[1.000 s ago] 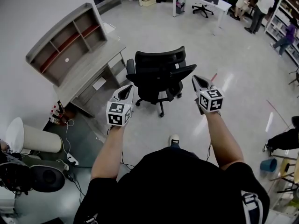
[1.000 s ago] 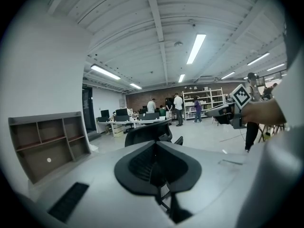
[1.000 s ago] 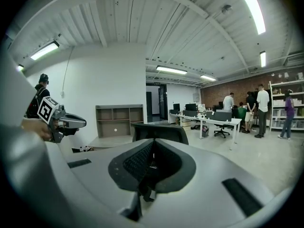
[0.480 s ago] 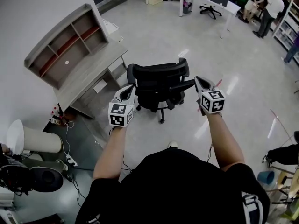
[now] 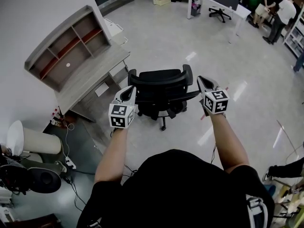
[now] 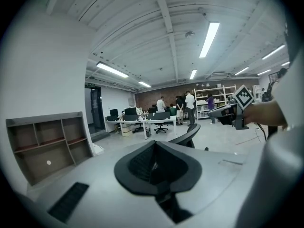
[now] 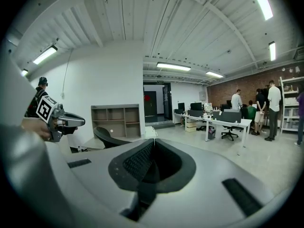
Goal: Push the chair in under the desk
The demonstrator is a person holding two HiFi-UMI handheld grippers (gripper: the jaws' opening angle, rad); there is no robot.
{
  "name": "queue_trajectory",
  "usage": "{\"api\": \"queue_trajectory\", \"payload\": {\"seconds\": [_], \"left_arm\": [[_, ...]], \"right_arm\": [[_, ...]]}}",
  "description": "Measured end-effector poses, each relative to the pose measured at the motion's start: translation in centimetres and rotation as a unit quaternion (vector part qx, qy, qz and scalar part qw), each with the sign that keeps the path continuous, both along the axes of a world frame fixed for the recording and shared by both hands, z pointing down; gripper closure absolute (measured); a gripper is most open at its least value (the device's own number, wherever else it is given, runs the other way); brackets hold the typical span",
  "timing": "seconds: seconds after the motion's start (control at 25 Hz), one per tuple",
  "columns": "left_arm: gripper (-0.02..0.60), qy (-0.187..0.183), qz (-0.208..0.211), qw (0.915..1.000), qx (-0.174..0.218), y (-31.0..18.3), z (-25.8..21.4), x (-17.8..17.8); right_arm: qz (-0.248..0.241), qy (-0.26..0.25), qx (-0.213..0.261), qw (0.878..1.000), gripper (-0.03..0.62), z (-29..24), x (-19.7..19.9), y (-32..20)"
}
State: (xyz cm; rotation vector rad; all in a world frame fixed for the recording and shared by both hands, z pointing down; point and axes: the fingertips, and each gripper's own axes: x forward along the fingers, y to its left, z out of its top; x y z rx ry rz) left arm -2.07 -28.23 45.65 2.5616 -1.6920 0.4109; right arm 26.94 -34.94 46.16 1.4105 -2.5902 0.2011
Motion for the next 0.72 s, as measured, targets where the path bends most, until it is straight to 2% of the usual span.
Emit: {"api": "queue_trajectory", "payload": {"seconds": [0.28, 0.72], "left_arm": [[0.571, 0.001, -0.014, 0.9999, -0.002, -1.4, 0.6, 0.5], [0.571, 0.0, -0.017, 0.9998, -0.006, -1.9, 0.9, 0.0]], "right_arm": [[-0.012, -0.002, 0.001, 1.0, 0.595, 0.3, 0.3, -2.3], [-0.013, 0.001, 0.001, 1.0, 0.597, 0.3, -0.2, -2.9]]}}
